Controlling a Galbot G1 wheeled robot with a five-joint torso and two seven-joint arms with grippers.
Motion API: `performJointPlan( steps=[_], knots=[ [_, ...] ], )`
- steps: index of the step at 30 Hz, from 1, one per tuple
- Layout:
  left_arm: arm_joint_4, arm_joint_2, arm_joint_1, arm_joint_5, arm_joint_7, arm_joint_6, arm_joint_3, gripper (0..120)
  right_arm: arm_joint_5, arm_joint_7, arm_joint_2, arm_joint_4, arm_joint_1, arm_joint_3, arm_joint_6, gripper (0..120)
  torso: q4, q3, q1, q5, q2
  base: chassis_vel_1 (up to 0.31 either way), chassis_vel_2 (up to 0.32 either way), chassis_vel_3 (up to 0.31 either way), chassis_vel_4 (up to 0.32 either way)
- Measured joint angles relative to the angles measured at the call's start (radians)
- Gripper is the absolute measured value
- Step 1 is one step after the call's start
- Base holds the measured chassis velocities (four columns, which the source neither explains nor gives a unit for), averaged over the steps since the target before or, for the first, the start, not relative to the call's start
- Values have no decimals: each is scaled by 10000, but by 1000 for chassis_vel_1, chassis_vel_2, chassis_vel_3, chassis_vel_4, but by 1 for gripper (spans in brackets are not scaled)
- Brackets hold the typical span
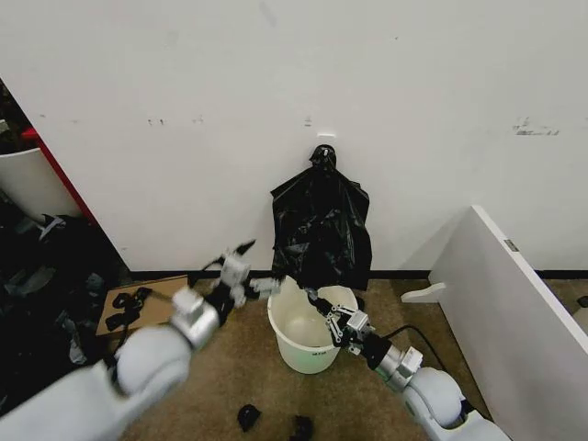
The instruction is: Place the garbage bag over the trash bin.
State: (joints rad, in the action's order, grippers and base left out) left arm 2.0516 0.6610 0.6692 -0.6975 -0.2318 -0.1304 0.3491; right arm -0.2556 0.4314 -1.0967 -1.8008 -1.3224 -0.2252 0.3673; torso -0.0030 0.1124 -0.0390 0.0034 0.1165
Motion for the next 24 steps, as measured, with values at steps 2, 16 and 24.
performJointPlan(
  steps=[2, 16, 24],
  knots=[
    [-298, 134, -860, -123, -105, -200, 767, 100, 17, 15, -4, 0, -36, -81, 50, 0, -1, 0, 0, 2, 0, 0, 0, 0, 0],
    [-1623, 1088, -3355, -2192, -336, -2048, 2467, 99, 165, 31, -153, -261, -248, -254, 77, 0, 4, -1, 2, 2, 0, 0, 0, 0, 0],
    [-2273, 1549, -3880, -2465, -505, -2631, 2855, 81, 91, 22, -108, -494, -370, -352, 55, 0, 2, -1, 2, 2, 0, 0, 0, 0, 0]
  ],
)
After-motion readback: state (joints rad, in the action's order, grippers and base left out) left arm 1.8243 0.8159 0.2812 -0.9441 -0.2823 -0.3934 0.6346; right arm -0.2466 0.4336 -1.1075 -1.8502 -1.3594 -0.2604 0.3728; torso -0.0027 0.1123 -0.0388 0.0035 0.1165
